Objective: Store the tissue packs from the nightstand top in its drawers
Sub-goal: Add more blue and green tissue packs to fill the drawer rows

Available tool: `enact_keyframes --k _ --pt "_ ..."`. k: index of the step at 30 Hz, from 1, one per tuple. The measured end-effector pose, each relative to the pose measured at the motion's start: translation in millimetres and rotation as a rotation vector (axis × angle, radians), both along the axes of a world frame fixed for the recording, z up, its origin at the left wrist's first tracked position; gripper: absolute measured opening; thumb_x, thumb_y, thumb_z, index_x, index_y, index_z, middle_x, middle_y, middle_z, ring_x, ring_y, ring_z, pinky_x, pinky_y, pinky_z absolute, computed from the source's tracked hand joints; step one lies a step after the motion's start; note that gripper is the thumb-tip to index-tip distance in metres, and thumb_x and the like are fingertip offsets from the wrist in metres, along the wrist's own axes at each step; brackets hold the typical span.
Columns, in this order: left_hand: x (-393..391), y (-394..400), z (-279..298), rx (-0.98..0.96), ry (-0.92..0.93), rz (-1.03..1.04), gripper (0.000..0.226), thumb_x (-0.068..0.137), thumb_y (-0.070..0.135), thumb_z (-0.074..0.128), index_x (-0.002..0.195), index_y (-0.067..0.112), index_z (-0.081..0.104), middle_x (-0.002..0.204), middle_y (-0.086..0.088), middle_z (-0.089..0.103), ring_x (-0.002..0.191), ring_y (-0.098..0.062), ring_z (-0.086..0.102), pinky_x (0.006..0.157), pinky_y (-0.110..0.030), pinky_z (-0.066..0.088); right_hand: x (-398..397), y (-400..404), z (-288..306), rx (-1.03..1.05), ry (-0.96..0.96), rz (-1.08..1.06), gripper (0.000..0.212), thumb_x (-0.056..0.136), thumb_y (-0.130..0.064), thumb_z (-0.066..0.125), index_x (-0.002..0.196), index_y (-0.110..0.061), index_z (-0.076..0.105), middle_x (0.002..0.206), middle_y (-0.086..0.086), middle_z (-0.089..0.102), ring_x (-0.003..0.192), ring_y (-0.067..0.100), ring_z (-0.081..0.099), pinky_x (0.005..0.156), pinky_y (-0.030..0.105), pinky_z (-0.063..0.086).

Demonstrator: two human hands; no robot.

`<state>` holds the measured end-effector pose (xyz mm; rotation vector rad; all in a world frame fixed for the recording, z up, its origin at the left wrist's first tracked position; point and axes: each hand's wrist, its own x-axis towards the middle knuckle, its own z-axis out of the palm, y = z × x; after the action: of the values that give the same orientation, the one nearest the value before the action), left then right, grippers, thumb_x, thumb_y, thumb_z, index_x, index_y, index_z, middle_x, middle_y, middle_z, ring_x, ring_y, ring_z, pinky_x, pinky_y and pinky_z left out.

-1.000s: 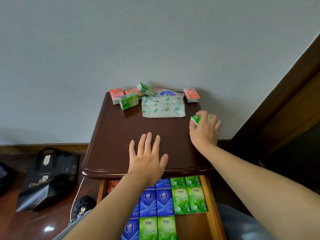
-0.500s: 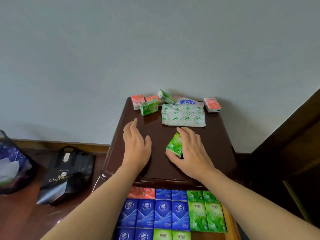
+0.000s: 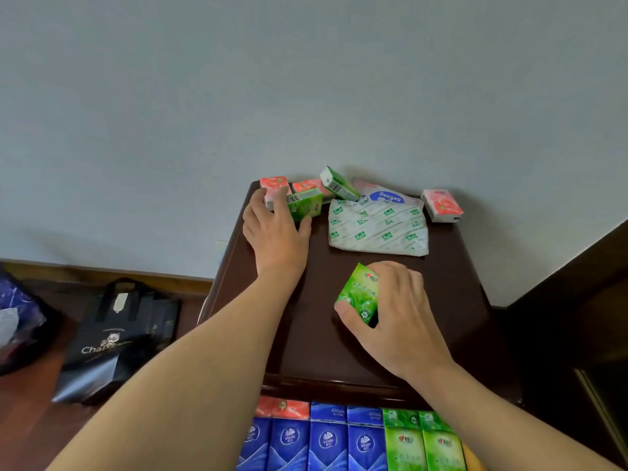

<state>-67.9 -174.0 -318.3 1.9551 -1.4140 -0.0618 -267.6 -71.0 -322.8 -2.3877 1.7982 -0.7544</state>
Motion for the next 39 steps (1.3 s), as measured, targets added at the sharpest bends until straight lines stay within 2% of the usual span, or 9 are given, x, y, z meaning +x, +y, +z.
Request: enact_keyframes --k 5,14,22,25,27,29,34,37,39 --pt "2.3 4.8 0.4 -0.053 0.040 0.070 0.045 0.093 0.038 0.072 0.127 0.017 0.052 0.137 -0.013 0.040 0.120 -0.034 0.041 0.102 -0.047 0.038 0.4 1.6 3.4 0.012 -0.015 0.015 0.072 0.085 -0.075 0.054 0.137 -0.025 0.046 0.123 -0.008 0.050 0.112 0.018 0.043 0.100 0.036 0.045" --pt "10.5 111.1 6.7 -0.103 0.610 -0.067 0.038 0.089 0.038 0.078 0.112 0.033 0.049 0.100 0.016 0.059 0.091 0.005 0.059 0.066 -0.010 0.045 0.5 9.2 16.7 0.121 -0.068 0.046 0.072 0.084 -0.075 0.059 0.143 -0.038 0.041 0.125 -0.013 0.055 0.113 0.019 0.045 0.102 0.041 0.044" --pt "-5.9 240.5 23.8 -0.112 0.856 -0.103 0.062 0.095 0.020 0.071 0.144 0.047 0.043 0.104 -0.002 0.061 0.089 -0.013 0.064 0.083 -0.026 0.051 -1.6 53.1 36.3 0.197 -0.465 0.135 0.063 0.081 -0.021 0.085 0.125 -0.047 0.050 0.125 -0.023 0.061 0.111 0.002 0.060 0.097 0.033 0.053" --pt "-22.0 282.4 18.2 -0.075 0.935 -0.136 0.065 0.094 0.020 0.075 0.144 0.047 0.044 0.096 -0.005 0.063 0.081 -0.014 0.064 0.078 -0.032 0.054 -8.8 98.8 39.6 0.189 -0.491 0.214 0.055 0.086 -0.020 0.081 0.125 -0.049 0.054 0.128 -0.023 0.064 0.112 0.002 0.064 0.094 0.025 0.053" --pt "-32.9 304.6 10.1 -0.033 0.970 -0.161 0.064 0.094 0.025 0.076 0.146 0.042 0.045 0.104 -0.004 0.065 0.091 -0.015 0.066 0.084 -0.037 0.056 -18.5 131.7 34.6 0.197 -0.524 0.212 0.044 0.092 -0.021 0.075 0.125 -0.045 0.059 0.126 -0.021 0.066 0.112 0.005 0.065 0.094 0.026 0.053" --pt "-41.2 321.4 0.1 0.040 0.970 -0.161 0.058 0.094 0.026 0.076 0.146 0.031 0.050 0.119 0.001 0.064 0.106 -0.015 0.065 0.094 -0.036 0.054 -29.6 162.5 25.7 0.247 -0.582 0.130 0.029 0.096 -0.025 0.072 0.118 -0.043 0.067 0.119 -0.019 0.069 0.104 0.006 0.066 0.091 0.032 0.056" --pt "-56.3 347.7 -18.0 0.283 0.900 -0.084 0.025 0.093 0.021 0.069 0.116 0.022 0.060 0.119 -0.012 0.054 0.102 -0.027 0.062 0.095 -0.045 0.054 -54.1 217.9 -5.7 0.382 -0.565 -0.143 0.020 0.093 -0.031 0.075 0.109 -0.040 0.069 0.100 -0.014 0.071 0.089 0.010 0.067 0.085 0.044 0.059" --pt "-61.7 357.1 -22.6 0.263 1.023 -0.104 0.029 0.094 0.013 0.069 0.118 0.015 0.053 0.120 -0.017 0.060 0.104 -0.033 0.067 0.092 -0.055 0.058 -59.2 230.1 -16.5 0.532 -0.624 -0.372 0.041 0.085 -0.030 0.084 0.118 -0.032 0.061 0.105 -0.006 0.068 0.095 0.020 0.070 0.083 0.053 0.062" --pt "-61.3 364.9 -26.2 0.259 1.066 -0.135 0.044 0.096 0.008 0.069 0.130 0.017 0.043 0.107 -0.010 0.066 0.092 -0.019 0.072 0.086 -0.050 0.061 -59.4 233.2 -24.6 0.689 -0.647 -0.449 0.039 0.084 -0.024 0.086 0.113 -0.028 0.060 0.109 -0.004 0.070 0.100 0.022 0.071 0.087 0.051 0.062"
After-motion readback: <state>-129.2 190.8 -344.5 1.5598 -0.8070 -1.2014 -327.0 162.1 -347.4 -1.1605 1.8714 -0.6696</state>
